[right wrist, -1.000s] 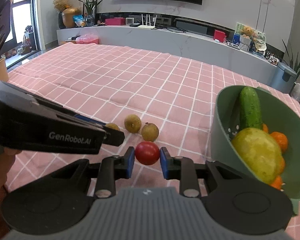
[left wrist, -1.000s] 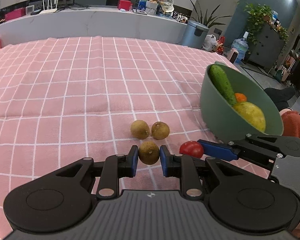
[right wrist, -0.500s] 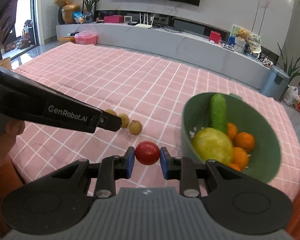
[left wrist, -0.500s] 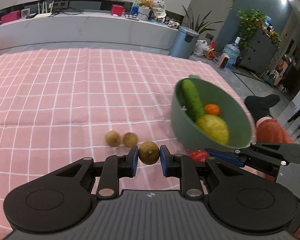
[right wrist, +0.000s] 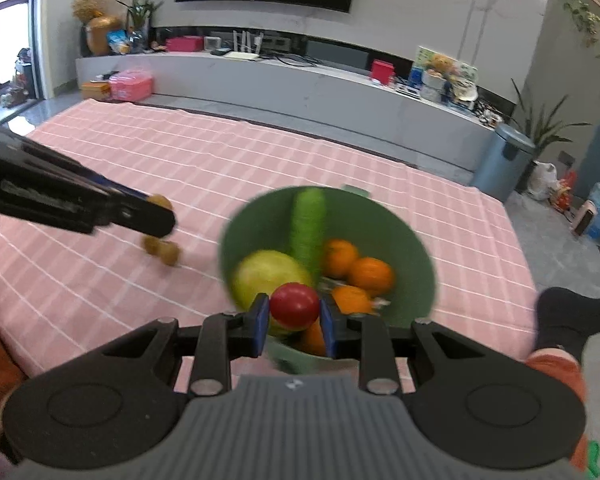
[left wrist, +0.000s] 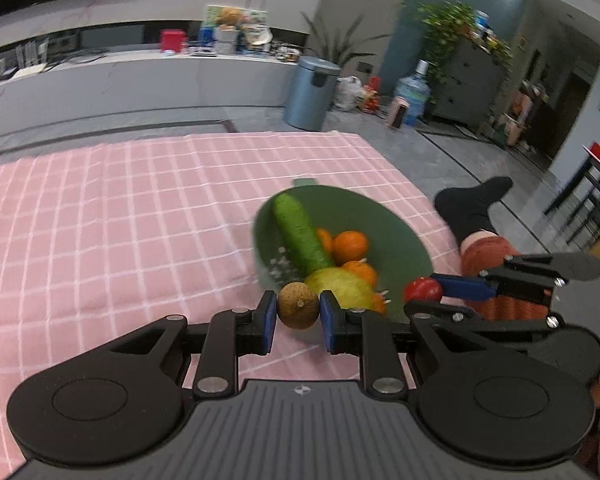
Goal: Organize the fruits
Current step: 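Lower kiwi and tomato into the colander and open both tools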
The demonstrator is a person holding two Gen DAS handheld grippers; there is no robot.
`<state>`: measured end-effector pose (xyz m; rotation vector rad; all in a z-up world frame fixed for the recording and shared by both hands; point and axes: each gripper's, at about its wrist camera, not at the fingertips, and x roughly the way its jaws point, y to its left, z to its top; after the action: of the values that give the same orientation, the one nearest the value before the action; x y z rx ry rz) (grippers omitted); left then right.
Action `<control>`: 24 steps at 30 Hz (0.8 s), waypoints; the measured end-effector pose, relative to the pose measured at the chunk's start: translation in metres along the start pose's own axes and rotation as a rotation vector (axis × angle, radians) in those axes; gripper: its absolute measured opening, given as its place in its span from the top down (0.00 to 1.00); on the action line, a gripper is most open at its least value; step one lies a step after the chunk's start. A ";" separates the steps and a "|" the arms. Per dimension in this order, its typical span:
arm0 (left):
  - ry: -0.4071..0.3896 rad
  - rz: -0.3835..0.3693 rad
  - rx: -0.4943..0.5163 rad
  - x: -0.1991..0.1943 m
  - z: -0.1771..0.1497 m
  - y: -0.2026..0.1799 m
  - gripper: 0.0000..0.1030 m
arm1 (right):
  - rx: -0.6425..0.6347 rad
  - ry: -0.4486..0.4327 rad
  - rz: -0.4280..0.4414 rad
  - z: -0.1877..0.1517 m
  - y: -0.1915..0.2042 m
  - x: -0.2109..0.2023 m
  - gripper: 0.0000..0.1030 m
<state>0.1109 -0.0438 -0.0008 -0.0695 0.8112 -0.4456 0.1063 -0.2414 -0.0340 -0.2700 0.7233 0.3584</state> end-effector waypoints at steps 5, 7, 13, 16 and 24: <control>0.062 -0.049 0.092 0.032 0.021 -0.024 0.75 | 0.007 0.047 0.024 0.002 -0.036 0.012 0.77; 0.084 -0.063 0.151 0.047 0.029 -0.036 0.75 | -0.030 0.074 0.052 0.005 -0.048 0.019 0.77; 0.158 -0.075 0.315 0.099 0.043 -0.065 0.75 | -0.133 0.155 0.110 0.014 -0.074 0.050 0.78; 0.208 -0.064 0.401 0.123 0.043 -0.073 0.75 | -0.173 0.182 0.131 0.016 -0.082 0.063 0.78; 0.269 0.002 0.609 0.163 0.040 -0.078 0.75 | -0.305 0.199 0.176 0.020 -0.084 0.086 0.78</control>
<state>0.2096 -0.1851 -0.0668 0.5661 0.9079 -0.6928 0.2122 -0.2906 -0.0684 -0.5378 0.8908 0.6170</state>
